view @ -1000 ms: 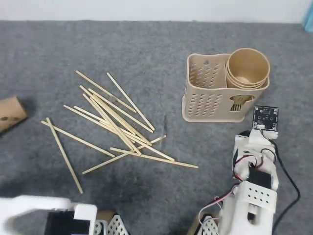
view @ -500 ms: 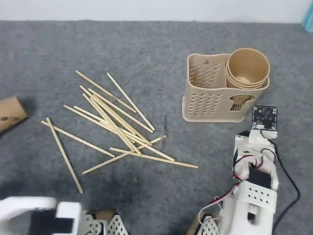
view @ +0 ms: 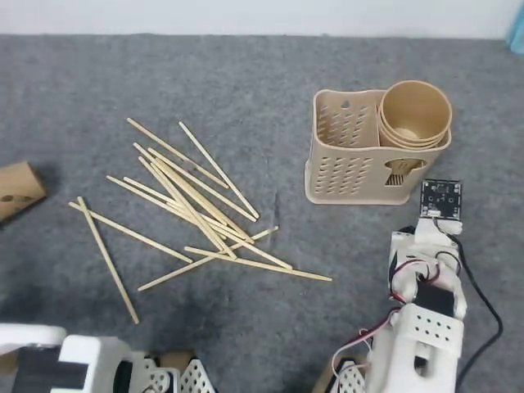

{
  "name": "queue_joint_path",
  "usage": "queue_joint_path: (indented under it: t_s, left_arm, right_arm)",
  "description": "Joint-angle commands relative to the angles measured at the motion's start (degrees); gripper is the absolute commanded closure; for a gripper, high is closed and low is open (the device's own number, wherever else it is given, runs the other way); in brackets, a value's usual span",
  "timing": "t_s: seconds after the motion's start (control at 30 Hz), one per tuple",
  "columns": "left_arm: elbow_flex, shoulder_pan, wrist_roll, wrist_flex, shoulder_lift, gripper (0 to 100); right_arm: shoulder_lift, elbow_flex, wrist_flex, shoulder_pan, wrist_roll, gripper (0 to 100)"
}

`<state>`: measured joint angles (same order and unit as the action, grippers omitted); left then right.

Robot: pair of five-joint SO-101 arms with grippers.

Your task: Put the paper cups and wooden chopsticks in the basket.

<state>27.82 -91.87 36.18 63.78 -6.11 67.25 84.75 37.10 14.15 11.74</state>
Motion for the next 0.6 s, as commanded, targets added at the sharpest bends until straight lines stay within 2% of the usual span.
queue_joint_path:
  t_s: [0.0,0.27,0.47,0.57]
  left_arm:
    - [-1.45,1.49,0.97,2.29,-2.29,99]
    - [-1.45,2.9,-1.05,4.13,-8.97,99]
    - [-1.36,7.91,-1.76,9.58,-13.45,99]
    - [-1.36,11.52,-2.2,12.75,-14.42,99]
  right_arm:
    - [4.44,-1.67,2.86,-0.22,0.44,99.1]
    - [21.14,-2.37,14.73,2.95,0.44,99.1]
    - [35.12,-10.2,28.79,2.59,0.97,99.1]
    - [36.79,-15.47,30.46,2.77,0.97,99.1]
